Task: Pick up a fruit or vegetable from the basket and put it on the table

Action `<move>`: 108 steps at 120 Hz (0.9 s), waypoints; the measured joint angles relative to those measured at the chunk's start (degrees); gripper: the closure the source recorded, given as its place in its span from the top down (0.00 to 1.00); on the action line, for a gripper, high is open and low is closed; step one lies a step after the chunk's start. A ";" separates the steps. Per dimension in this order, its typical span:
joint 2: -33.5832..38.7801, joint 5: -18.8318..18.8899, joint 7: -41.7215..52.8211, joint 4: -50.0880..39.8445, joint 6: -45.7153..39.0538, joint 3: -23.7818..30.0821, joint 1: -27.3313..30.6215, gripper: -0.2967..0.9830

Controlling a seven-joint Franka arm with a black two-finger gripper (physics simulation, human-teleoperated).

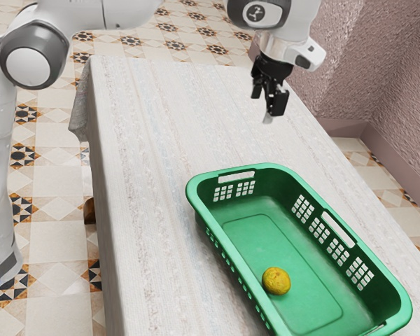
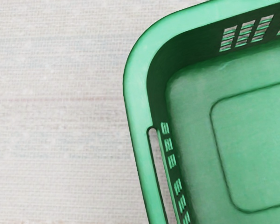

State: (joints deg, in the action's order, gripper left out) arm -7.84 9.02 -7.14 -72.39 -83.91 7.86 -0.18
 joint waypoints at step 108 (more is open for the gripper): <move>0.52 -3.10 13.95 -9.80 -10.02 13.33 -2.07 0.76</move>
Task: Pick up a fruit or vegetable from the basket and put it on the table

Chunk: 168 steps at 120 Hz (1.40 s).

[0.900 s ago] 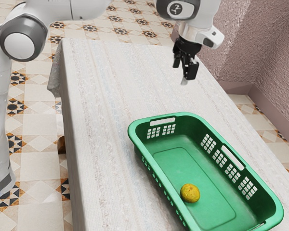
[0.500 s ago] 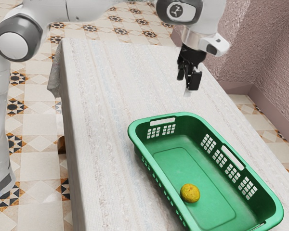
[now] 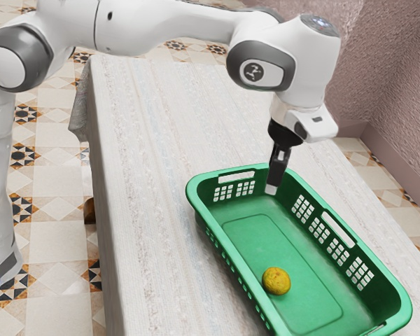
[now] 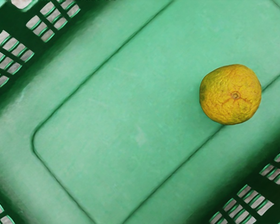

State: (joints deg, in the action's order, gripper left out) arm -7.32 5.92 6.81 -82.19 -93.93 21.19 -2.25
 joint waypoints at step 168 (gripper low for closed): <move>-3.63 -8.15 17.08 -23.31 -37.21 4.30 0.77 0.76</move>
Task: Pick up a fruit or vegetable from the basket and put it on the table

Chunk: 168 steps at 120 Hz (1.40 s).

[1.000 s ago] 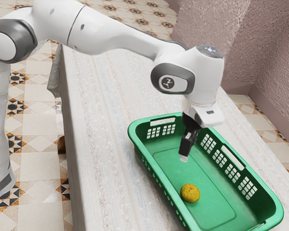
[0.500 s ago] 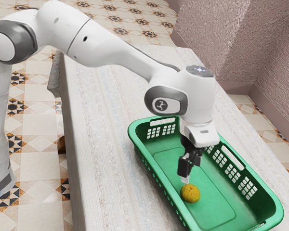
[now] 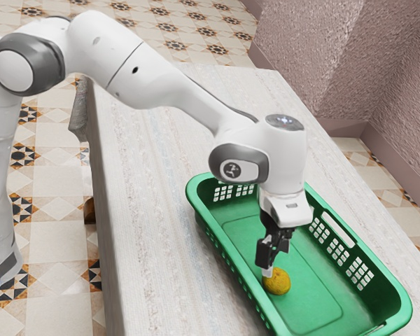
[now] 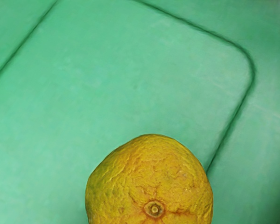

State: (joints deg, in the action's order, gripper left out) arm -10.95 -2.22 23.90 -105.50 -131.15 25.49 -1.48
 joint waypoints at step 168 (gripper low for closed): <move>-6.58 0.18 2.01 0.09 -9.26 0.26 -1.03 0.65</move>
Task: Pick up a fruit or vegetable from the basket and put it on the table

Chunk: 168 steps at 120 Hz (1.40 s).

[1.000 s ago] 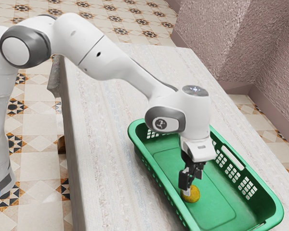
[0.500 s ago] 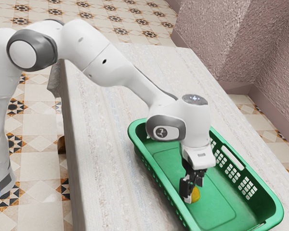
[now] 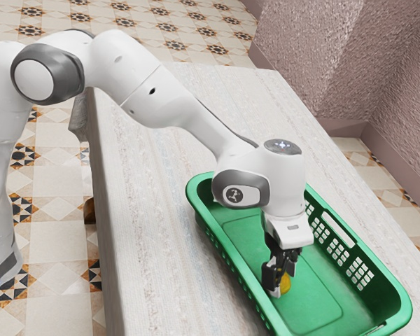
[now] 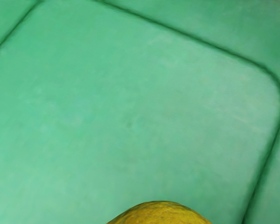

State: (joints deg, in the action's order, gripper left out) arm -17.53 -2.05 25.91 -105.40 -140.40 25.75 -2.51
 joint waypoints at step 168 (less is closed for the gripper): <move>20.74 4.04 -10.53 2.98 29.55 -30.74 2.69 0.49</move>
State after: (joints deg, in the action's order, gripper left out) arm 3.21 2.00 15.38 -102.43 -110.86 -4.99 0.18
